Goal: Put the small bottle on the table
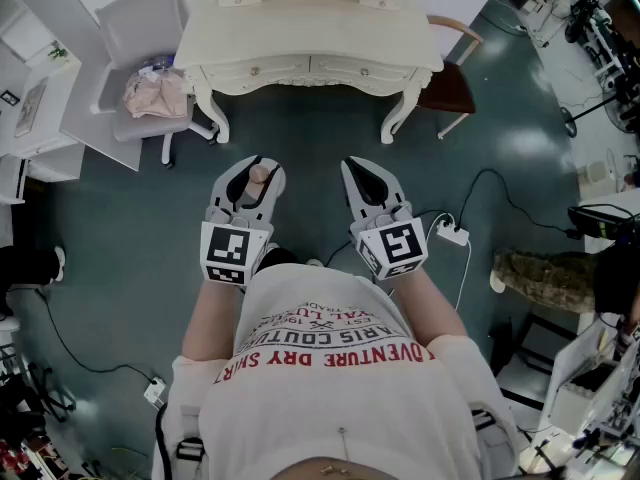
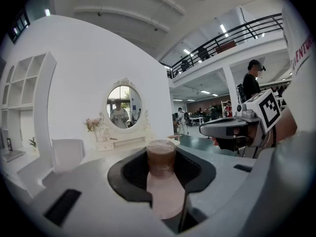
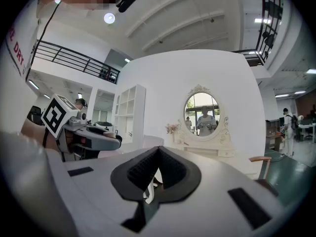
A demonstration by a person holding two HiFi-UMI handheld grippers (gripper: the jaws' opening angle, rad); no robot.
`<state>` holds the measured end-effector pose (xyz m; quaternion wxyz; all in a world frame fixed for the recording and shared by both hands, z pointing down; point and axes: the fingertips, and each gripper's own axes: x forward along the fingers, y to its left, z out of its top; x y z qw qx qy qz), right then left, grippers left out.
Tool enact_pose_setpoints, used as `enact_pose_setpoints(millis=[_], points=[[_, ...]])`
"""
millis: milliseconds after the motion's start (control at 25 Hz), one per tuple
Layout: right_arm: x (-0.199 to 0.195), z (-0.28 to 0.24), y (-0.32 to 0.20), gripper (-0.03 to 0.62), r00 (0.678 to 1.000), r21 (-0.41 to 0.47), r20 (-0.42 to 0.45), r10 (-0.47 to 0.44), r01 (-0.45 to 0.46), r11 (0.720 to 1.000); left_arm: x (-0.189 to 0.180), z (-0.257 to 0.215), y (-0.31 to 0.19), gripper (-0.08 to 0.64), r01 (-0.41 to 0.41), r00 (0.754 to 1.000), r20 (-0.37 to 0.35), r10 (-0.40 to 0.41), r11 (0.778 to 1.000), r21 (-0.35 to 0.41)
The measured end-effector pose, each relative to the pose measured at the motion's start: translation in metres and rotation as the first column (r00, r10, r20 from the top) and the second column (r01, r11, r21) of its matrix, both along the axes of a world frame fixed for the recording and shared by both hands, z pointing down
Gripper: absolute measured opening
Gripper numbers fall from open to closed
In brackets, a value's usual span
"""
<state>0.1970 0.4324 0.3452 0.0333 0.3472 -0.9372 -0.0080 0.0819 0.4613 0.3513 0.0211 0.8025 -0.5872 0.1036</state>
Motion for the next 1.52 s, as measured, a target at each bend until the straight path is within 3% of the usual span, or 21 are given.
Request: enact_pose_setpoints(millis=[440, 840, 1520], points=[[0.013, 0.000, -0.020, -0.002, 0.999, -0.010, 0.046, 0.016, -0.015, 1.000, 0.003, 0.001, -0.016, 0.133, 0.020, 1.000, 0.000, -0.020, 1.000, 0.004], [-0.010, 0.018, -0.084, -0.002, 0.999, -0.035, 0.039, 0.020, -0.019, 0.999, -0.016, 0.022, -0.082, 0.133, 0.011, 1.000, -0.012, -0.011, 1.000, -0.027], [-0.156, 0.018, -0.366, -0.002, 0.992, -0.054, 0.009, 0.122, -0.122, 0.991, -0.162, 0.017, -0.375, 0.133, -0.104, 0.995, -0.009, 0.104, 0.994, -0.027]])
